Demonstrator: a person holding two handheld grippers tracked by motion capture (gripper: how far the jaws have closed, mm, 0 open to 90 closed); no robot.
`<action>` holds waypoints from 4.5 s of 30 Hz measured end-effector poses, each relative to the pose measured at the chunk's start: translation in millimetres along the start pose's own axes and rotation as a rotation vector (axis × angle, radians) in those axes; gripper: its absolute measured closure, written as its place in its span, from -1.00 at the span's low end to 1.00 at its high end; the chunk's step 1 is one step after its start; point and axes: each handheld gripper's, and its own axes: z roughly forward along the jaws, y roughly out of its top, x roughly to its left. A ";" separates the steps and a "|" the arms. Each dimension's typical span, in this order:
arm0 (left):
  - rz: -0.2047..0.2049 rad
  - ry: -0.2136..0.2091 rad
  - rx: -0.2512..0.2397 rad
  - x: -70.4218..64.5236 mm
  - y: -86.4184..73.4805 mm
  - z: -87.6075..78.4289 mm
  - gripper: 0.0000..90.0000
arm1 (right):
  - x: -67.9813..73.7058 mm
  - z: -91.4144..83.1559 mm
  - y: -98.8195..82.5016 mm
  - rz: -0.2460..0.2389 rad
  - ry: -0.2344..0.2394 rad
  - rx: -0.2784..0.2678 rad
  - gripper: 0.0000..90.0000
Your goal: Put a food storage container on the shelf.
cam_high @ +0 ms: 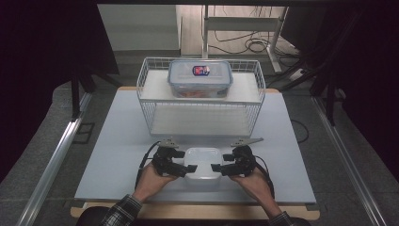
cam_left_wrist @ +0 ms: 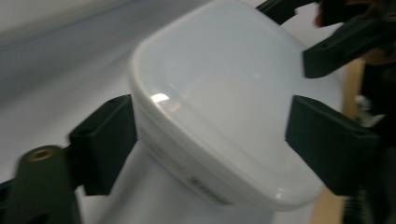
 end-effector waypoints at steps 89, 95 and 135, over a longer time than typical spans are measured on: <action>0.040 0.163 -0.305 -30.8 156.0 -155.0 0.78 | 46.6 -115.2 160.6 -0.061 -0.070 -0.397 0.74; 0.046 0.165 -0.319 -28.1 174.9 -165.1 0.78 | 47.9 -122.4 181.9 -0.066 -0.079 -0.417 0.74; -0.030 0.165 -0.354 13.5 233.8 -157.9 0.62 | 16.8 -112.4 251.6 0.025 -0.130 -0.429 0.55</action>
